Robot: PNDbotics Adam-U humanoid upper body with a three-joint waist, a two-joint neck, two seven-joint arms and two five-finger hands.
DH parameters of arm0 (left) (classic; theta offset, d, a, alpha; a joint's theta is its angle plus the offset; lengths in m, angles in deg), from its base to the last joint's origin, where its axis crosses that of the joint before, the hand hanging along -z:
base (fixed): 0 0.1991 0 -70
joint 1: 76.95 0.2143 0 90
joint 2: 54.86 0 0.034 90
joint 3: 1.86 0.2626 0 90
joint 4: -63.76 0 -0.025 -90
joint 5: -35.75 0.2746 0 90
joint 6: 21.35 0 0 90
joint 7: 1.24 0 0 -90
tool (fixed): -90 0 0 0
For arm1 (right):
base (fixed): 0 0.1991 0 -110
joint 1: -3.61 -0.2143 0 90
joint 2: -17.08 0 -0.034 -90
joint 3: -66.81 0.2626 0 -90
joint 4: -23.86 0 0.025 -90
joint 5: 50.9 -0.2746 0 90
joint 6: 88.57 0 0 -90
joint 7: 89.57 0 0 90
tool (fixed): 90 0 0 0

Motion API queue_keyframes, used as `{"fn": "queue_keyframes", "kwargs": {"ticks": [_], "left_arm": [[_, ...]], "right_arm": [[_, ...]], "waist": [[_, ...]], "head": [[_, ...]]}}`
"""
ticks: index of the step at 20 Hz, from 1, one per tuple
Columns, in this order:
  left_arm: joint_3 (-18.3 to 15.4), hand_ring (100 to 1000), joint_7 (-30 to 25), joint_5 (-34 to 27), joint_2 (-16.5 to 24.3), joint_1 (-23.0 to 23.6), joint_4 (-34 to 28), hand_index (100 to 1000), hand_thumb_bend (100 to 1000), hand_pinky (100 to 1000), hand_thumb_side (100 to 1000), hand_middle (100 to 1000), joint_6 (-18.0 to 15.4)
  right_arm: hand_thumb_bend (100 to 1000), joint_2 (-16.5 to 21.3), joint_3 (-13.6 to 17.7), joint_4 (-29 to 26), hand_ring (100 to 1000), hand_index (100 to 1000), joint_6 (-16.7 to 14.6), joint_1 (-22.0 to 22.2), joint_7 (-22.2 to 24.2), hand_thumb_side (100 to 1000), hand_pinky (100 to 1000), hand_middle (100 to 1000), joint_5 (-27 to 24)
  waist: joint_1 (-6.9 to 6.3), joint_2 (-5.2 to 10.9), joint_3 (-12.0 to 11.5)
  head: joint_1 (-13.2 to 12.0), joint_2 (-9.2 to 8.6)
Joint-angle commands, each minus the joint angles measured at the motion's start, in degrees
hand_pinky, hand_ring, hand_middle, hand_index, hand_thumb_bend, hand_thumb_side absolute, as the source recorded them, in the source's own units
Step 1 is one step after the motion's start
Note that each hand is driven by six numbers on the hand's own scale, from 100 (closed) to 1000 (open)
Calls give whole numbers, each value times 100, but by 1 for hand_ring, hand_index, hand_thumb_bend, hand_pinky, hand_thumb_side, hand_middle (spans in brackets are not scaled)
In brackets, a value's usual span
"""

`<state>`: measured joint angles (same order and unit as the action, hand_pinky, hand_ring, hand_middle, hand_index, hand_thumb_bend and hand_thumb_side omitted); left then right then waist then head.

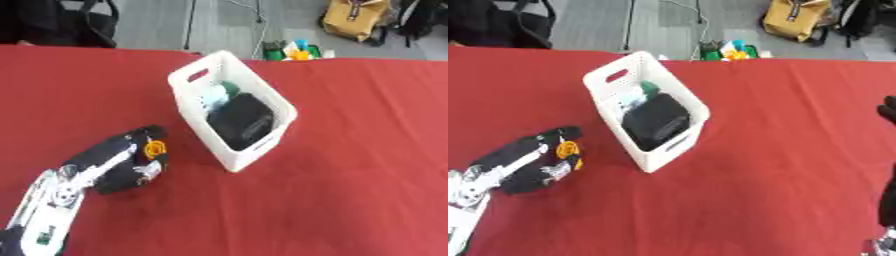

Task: Pick up objects on the table and place them in the box.

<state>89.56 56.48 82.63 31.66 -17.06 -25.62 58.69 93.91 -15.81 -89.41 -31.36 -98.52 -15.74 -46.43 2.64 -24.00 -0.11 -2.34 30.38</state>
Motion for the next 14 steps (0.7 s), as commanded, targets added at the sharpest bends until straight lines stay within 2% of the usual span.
{"fn": "queue_keyframes", "kwargs": {"ticks": [1,8,10,14], "left_arm": [[33,1000,-108,116,5,59,191,1000,127,1000,1000,1000,25],[27,1000,-85,208,-15,71,304,1000,100,1000,1000,979,22],[16,930,-17,228,-31,80,307,1000,100,1000,1000,913,11],[-33,857,344,296,-76,166,215,1000,100,1000,1000,825,-17]], "right_arm": [[100,47,12,-132,744,749,-23,-50,13,991,751,642,-26],[100,40,17,-132,744,749,-23,-49,27,992,751,643,-30],[100,39,20,-132,744,749,-26,-48,28,993,752,643,-31],[100,38,22,-132,745,750,-25,-50,31,993,754,643,-31]], "waist": [[19,53,-2],[22,46,-6],[24,45,-8],[25,39,-14]], "head": [[-8,-64],[-4,-76],[-5,-78],[0,-89]]}}
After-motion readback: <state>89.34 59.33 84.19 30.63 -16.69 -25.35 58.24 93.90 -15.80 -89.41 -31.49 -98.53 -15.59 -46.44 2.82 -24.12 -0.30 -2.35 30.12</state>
